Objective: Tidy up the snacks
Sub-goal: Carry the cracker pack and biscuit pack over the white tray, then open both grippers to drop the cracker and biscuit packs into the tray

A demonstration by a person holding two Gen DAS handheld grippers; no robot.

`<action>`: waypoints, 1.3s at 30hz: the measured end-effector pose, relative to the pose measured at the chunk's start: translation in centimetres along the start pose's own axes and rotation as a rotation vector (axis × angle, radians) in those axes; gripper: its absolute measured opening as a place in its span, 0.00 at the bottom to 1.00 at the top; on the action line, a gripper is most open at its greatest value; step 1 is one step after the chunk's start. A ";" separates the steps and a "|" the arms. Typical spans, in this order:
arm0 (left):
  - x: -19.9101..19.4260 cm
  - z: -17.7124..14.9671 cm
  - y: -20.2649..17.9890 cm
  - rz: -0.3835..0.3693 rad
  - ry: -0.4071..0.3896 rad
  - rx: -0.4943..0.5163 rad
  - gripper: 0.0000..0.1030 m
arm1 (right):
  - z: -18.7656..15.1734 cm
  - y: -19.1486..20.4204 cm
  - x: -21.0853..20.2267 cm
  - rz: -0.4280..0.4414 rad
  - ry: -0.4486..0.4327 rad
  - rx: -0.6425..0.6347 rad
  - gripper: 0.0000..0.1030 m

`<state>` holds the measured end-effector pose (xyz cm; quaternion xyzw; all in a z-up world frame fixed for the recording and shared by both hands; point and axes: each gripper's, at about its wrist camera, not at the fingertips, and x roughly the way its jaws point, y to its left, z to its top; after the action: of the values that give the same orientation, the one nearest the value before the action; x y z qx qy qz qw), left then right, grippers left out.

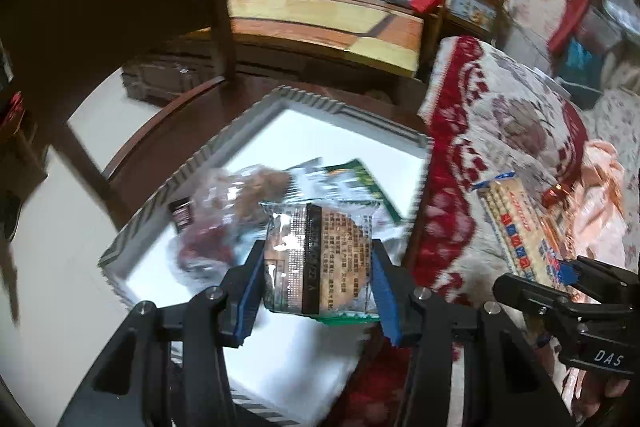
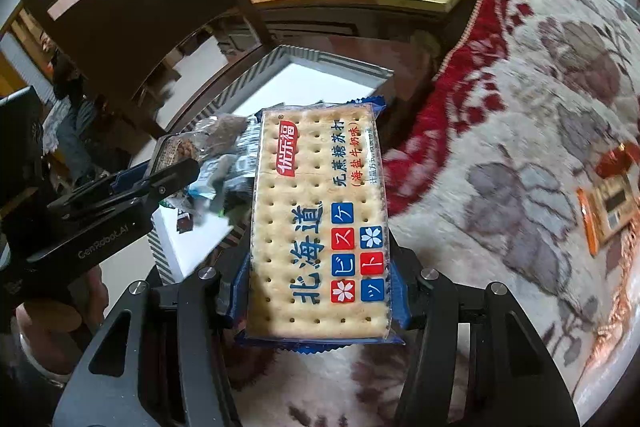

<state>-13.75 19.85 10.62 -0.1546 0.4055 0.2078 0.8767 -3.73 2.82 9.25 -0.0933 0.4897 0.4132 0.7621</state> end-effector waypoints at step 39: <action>3.5 0.5 6.7 0.074 0.043 -0.137 0.50 | 5.4 7.7 10.4 -0.009 0.118 -0.153 0.52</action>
<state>-14.70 26.74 7.50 -0.2035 0.4144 0.2637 0.8470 -3.82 16.29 5.47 -0.1774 0.5003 0.4399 0.7243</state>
